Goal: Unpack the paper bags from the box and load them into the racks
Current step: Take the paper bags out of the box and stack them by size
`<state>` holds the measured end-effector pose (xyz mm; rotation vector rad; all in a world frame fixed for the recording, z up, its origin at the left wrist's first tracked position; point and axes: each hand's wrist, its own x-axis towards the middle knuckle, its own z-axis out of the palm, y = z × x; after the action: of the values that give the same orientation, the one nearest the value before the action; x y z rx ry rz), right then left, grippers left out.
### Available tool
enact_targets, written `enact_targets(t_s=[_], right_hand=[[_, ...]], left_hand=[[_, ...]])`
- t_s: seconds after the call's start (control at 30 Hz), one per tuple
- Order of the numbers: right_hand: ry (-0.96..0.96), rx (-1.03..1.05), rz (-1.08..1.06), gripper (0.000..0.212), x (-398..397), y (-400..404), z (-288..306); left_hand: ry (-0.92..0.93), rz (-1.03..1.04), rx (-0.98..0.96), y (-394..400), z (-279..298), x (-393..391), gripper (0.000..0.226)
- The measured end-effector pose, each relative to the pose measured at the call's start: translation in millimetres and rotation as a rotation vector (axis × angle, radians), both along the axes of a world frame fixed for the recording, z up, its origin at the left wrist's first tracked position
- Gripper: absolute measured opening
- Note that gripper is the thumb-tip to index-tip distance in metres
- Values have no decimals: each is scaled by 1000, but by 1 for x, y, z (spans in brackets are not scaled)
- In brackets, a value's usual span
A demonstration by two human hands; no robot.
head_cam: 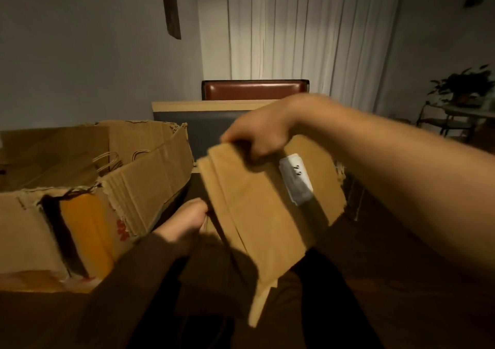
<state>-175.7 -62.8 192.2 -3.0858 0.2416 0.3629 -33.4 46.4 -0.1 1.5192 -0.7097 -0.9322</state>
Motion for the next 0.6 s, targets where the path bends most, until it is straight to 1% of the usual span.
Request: enact_targets(t_s=[0.03, 0.07, 0.1, 0.17, 0.2, 0.23, 0.27, 0.3, 0.33, 0.37, 0.4, 0.43, 0.47, 0.5, 0.53, 0.57, 0.6], right_hand=[[40, -84, 25, 27, 14, 9, -11], [60, -157, 49, 26, 25, 16, -22], [63, -212, 71, 28, 32, 20, -33], [16, -260, 87, 38, 37, 22, -50], [-30, -275, 99, 44, 37, 21, -58], [-90, -288, 122, 48, 36, 18, -65], [-152, -287, 144, 51, 33, 15, -73], [-210, -265, 157, 51, 28, 11, -83], [-271, -230, 145, 52, 23, 7, -94], [-336, -200, 101, 57, 18, 3, -105], [-415, -194, 18, 66, 12, 0, -115], [-514, -195, -108, 77, 6, -6, -126], [-619, -189, -266, 87, -3, -12, -133], [-718, -159, -440, 95, -13, -20, -140], [-804, -89, -614, 99, -27, -28, -145], [-864, 70, -786, 101, -42, -39, -149], [-907, 309, -925, 101, -56, -48, -153]], left_hand=[[17, -22, -51, 6, 4, -11, 27], [68, 5, -113, 9, 10, -23, 36], [172, -3, -184, 10, 16, -33, 48], [473, -75, -299, 24, 18, -39, 73], [528, -75, -353, 29, 13, -38, 77], [507, -85, -440, 32, 7, -35, 73], [437, -31, -482, 33, 0, -34, 64], [390, 13, -470, 29, -10, -31, 52], [356, 51, -415, 24, -19, -31, 49], [306, 33, -369, 20, -25, -34, 49], [251, 36, -324, 17, -30, -39, 48], [146, 42, -283, 12, -34, -43, 40], [87, 76, -263, 9, -39, -44, 28], [4, 79, -247, 9, -41, -44, 22], [-37, 41, -212, 7, -45, -42, 25], [-41, 5, -156, 6, -47, -43, 25], [-119, -12, -114, 7, -53, -41, 25]])
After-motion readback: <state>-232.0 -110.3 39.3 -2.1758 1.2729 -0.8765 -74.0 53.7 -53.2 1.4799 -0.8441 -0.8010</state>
